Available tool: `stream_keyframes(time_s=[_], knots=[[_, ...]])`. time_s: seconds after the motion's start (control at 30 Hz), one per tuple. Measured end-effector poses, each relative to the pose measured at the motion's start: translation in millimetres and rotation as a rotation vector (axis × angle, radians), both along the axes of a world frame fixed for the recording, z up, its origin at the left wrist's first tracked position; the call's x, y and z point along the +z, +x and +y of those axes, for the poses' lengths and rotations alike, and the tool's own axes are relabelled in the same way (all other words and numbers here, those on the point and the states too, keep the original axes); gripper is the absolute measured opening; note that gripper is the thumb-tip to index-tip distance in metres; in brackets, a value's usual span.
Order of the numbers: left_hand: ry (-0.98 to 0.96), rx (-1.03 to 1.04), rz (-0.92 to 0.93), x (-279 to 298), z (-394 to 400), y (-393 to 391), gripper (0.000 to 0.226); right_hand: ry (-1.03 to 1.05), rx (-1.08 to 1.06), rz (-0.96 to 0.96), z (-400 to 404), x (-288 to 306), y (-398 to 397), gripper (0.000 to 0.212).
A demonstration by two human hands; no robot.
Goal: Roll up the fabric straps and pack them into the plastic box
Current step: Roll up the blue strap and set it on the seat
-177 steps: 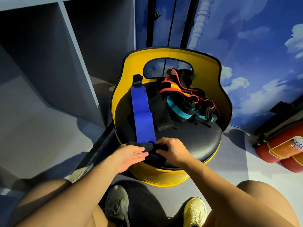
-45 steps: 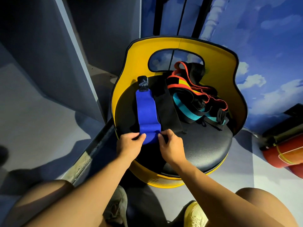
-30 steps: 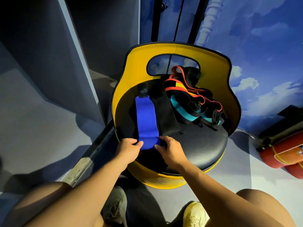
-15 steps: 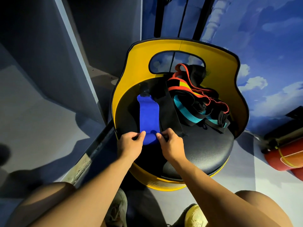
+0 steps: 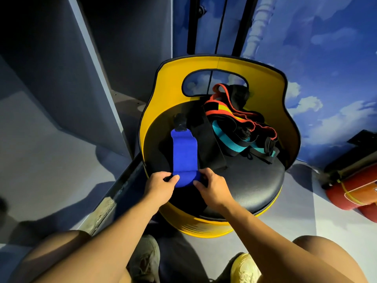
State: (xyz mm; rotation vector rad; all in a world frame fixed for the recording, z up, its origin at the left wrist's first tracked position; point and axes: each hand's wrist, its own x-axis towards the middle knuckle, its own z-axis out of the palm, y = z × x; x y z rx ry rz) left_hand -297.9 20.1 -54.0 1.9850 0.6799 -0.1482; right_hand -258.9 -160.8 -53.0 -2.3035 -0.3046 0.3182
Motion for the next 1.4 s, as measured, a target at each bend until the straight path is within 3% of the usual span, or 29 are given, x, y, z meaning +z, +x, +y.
stream_keyframes(time_s=[0.23, 0.43, 0.57, 0.73, 0.83, 1.1, 1.17, 1.27, 1.4], knots=[[0.022, 0.096, 0.044, -2.5, 1.5, 19.8, 0.037, -0.048, -0.051, 0.034, 12.5, -5.0, 19.3, 0.044], [0.016, 0.257, -0.047, -0.3, -5.4, 34.9, 0.026, 0.075, -0.176, 0.009, 20.4, -11.5, 26.7, 0.027], [0.006, 0.201, -0.052, 0.2, -6.4, 29.7, 0.032, 0.100, -0.165, -0.015, 19.4, -11.9, 24.1, 0.022], [-0.077, -0.007, 0.005, -0.2, 3.0, 17.2, 0.055, 0.033, -0.024, 0.026, 12.4, -4.5, 16.0, 0.049], [-0.072, -0.043, -0.019, 2.2, 5.4, 9.0, 0.052, -0.012, 0.000, -0.081, 7.6, -5.7, 12.9, 0.057], [-0.024, -0.169, 0.044, 10.2, 14.0, 4.4, 0.041, -0.142, 0.065, -0.075, -10.1, 1.8, 11.8, 0.050], [-0.017, -0.168, 0.061, 11.4, 12.8, 8.1, 0.039, -0.153, 0.070, -0.032, -10.0, 2.6, 16.5, 0.050], [-0.033, -0.105, 0.057, 10.8, 8.5, 15.2, 0.016, -0.130, 0.047, 0.009, -5.3, 3.1, 26.3, 0.055], [-0.020, 0.031, 0.016, 7.7, 0.7, 26.8, 0.027, -0.079, -0.017, 0.036, 3.8, -4.8, 36.8, 0.050]])
